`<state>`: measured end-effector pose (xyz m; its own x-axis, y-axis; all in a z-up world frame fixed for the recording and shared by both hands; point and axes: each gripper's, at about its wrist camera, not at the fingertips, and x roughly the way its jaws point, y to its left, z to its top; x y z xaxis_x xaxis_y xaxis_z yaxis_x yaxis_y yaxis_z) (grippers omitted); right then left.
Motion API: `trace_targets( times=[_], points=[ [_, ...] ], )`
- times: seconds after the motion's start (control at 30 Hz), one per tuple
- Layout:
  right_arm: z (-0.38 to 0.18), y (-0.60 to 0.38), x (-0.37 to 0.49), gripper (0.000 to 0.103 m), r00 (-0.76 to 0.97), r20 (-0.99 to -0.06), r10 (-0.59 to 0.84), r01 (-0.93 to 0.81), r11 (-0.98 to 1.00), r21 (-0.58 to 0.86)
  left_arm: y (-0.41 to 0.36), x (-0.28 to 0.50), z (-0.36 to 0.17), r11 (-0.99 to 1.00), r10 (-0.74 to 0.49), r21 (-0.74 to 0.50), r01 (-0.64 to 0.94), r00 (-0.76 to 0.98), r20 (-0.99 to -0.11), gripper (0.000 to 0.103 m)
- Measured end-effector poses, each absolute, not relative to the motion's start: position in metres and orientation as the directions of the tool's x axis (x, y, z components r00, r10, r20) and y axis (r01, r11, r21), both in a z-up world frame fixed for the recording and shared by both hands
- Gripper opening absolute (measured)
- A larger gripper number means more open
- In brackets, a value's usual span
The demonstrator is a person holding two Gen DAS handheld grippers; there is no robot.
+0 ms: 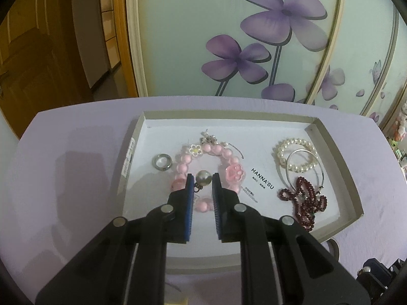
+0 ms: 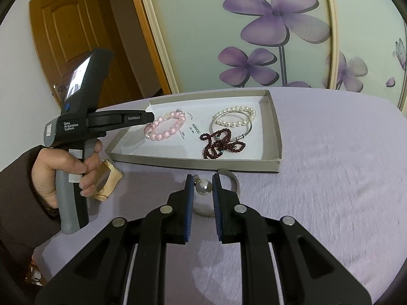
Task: Organize jewelry
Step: 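Lower the pearl earring into the tray and open the right tool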
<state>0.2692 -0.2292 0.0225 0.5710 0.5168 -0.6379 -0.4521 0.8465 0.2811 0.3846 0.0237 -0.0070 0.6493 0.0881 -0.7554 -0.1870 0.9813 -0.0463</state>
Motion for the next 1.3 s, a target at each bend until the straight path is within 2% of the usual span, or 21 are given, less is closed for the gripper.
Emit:
trace_targets(
  times=[0.07,0.13,0.2,0.83,0.93,1.17,1.2,1.27,1.3],
  points=[
    [0.023,-0.229,0.269,0.015,0.572,-0.637,0.516,-0.452,0.847,0.280,0.025,0.384,-0.008,0.981,0.088,-0.049,-0.190,0.648,-0.757,0.018],
    [0.023,-0.228,0.268,0.015,0.574,-0.638,0.514,-0.452,0.848,0.277,0.028,0.381,-0.007,0.979,0.090,-0.054,-0.199,0.648,-0.756,0.030],
    [0.023,-0.227,0.268,0.015,0.575,-0.639,0.511,-0.451,0.849,0.274,0.032,0.379,-0.005,0.977,0.091,-0.058,-0.203,0.653,-0.751,0.035],
    [0.047,-0.197,0.301,0.015,0.641,-0.612,0.463,-0.452,0.872,0.187,0.057,0.352,0.016,0.976,0.100,-0.067,-0.206,0.703,-0.704,0.038],
    [0.049,-0.192,0.329,0.015,0.654,-0.598,0.462,-0.421,0.880,0.220,0.064,0.345,0.018,0.975,0.105,-0.068,-0.211,0.709,-0.697,0.043],
    [0.030,-0.178,0.394,0.015,0.627,-0.618,0.474,-0.351,0.880,0.319,0.079,0.329,0.019,0.974,0.116,-0.062,-0.219,0.710,-0.695,0.048],
    [0.028,-0.177,0.397,0.016,0.623,-0.620,0.477,-0.346,0.879,0.329,0.081,0.327,0.019,0.974,0.117,-0.060,-0.219,0.710,-0.695,0.050],
    [0.026,-0.177,0.401,0.025,0.617,-0.628,0.475,-0.330,0.880,0.341,0.084,0.323,0.019,0.974,0.118,-0.059,-0.219,0.712,-0.692,0.054],
    [0.026,-0.180,0.399,0.039,0.621,-0.622,0.478,-0.325,0.878,0.351,0.085,0.321,0.019,0.974,0.118,-0.059,-0.218,0.713,-0.691,0.055]
  ],
)
